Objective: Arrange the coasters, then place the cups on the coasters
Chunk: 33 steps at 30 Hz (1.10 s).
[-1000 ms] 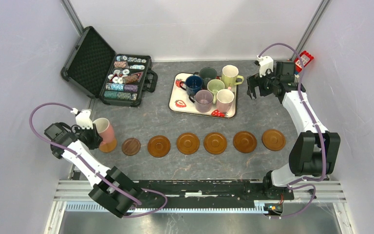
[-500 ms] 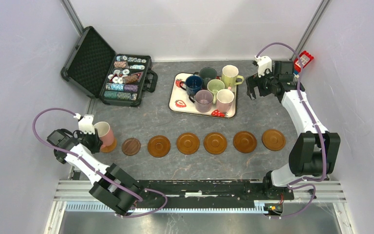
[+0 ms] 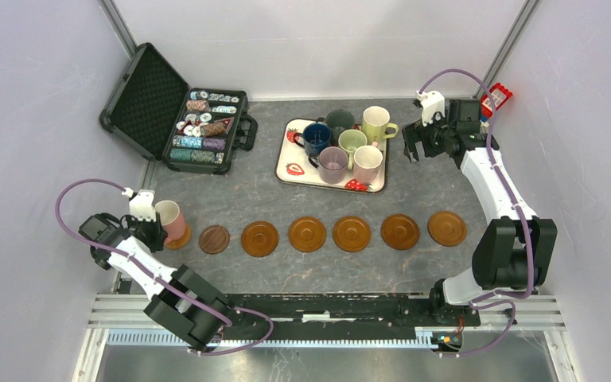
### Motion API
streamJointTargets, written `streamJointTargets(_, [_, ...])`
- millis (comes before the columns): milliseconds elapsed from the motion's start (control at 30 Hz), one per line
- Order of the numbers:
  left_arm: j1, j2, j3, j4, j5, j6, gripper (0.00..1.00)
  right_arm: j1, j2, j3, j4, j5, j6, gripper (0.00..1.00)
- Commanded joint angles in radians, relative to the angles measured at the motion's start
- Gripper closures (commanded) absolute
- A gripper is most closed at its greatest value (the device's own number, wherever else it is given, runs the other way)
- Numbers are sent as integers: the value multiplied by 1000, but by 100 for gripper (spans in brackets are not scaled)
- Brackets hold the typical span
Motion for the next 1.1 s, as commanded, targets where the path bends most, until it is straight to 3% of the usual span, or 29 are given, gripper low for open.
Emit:
streamJointTargets(0, [12,-8,-7,58,56,64,98,7,-34,35,8,11,-10,2])
streamJointTargets(133, [11,-11,-25,73,13,53,91,7,-37,32,6,13,-15,2])
streamJointTargets(500, [11,-13,-22,34,-57,92,52,8,-50,15,17,14,-15,2])
streamJointTargets(667, [13,-14,-2,-31,-85,127,31,7,-54,6,21,17,-19,2])
streamJointTargets(833, [13,-14,84,-229,-75,228,3,7,-50,1,25,13,-19,2])
streamJointTargets(1067, [-5,20,288,-475,-52,255,0,7,-26,-2,34,-6,-3,2])
